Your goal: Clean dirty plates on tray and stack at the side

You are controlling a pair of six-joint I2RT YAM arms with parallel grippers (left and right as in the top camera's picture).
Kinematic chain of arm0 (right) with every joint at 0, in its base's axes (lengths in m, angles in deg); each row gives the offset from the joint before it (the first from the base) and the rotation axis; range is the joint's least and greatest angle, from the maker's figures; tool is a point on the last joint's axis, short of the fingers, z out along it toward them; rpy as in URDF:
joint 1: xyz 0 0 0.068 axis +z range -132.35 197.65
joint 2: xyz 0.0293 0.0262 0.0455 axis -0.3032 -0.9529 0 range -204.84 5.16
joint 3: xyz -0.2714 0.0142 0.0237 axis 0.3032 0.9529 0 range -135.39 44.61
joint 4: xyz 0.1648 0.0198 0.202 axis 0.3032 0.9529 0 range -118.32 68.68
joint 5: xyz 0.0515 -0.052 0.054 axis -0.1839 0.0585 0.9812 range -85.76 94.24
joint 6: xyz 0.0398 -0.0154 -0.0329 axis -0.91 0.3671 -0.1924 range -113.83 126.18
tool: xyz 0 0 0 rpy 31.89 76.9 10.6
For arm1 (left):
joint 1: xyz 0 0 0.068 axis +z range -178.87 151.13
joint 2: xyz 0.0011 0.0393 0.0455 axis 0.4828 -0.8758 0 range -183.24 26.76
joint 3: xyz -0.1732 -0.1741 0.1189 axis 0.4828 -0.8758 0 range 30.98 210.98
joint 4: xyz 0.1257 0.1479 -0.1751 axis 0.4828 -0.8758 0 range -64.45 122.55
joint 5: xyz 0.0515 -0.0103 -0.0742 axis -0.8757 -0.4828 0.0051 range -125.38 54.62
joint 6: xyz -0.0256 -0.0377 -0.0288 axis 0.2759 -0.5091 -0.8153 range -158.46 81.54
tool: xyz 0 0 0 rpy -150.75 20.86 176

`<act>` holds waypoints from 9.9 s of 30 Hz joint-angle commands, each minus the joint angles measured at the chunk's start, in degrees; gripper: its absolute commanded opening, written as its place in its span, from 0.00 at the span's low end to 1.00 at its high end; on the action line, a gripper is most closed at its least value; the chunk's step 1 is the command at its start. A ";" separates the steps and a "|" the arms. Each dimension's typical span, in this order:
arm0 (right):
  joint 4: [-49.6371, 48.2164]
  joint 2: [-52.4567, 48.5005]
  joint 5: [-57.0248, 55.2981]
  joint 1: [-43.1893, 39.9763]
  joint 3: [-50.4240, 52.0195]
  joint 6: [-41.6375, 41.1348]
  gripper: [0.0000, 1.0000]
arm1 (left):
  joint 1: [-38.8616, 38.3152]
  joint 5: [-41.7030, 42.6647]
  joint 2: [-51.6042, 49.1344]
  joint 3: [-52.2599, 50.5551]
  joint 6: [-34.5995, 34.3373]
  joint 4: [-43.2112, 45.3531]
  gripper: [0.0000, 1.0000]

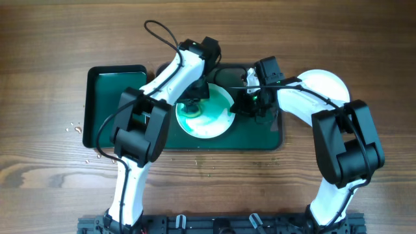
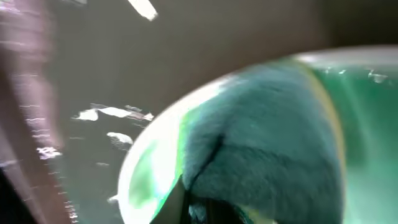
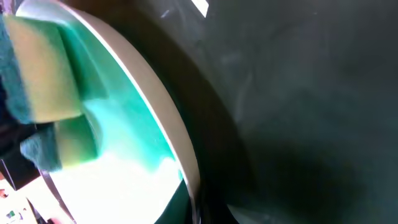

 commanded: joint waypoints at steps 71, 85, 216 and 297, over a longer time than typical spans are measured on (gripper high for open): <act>1.09 -1.99 -1.95 -0.24 1.22 0.02 0.04 | 1.38 -11.39 4.61 -4.20 -12.72 13.20 0.04; 4.85 2.16 -6.25 -0.24 1.20 1.62 0.04 | 7.13 0.31 14.86 -4.20 -5.92 2.01 0.04; 26.82 24.15 -9.01 -22.73 -7.78 22.60 0.67 | 28.09 2.43 25.18 -8.04 16.39 -0.61 0.04; -6.93 92.13 -12.79 -17.33 30.40 22.47 1.00 | 31.06 21.77 42.34 -17.14 16.37 17.62 1.00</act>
